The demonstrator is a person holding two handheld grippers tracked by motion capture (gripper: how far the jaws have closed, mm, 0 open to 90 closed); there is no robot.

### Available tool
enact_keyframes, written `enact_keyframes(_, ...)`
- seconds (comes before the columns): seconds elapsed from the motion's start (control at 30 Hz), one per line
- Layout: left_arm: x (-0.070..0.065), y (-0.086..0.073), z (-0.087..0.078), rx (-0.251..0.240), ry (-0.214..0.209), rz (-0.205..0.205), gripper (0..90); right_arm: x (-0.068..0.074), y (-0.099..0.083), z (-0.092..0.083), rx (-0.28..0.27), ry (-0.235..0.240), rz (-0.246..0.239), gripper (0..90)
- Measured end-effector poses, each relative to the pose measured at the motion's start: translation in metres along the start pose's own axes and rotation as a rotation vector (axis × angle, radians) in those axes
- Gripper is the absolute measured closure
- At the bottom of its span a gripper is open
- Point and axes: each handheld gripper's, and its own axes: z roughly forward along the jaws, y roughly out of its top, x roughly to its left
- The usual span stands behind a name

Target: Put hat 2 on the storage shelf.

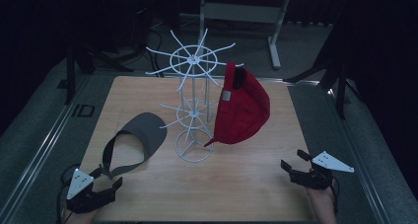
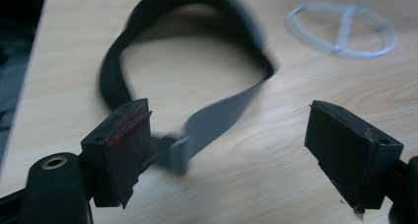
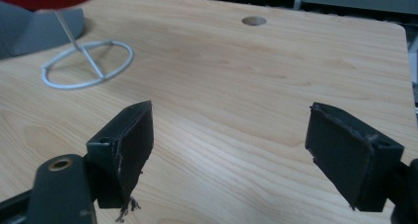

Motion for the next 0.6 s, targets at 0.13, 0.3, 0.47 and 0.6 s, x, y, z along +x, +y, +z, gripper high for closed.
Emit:
enact_keyframes(0.13,0.007,-0.003,0.009,0.034,0.047,-0.037,18.6,-0.002,-0.006,-0.001,-0.010,-0.032,0.003,18.7)
enact_keyframes(0.3,0.014,-0.001,0.022,0.075,0.072,-0.036,18.6,-0.006,-0.013,-0.002,-0.040,-0.060,0.025,18.7)
enact_keyframes(0.47,0.021,0.003,0.034,0.108,0.058,-0.026,18.6,-0.009,-0.018,0.000,-0.018,-0.069,0.023,18.7)
enact_keyframes(0.6,0.022,0.005,0.043,0.143,0.037,-0.018,18.7,-0.014,-0.025,0.001,-0.003,-0.081,0.025,18.7)
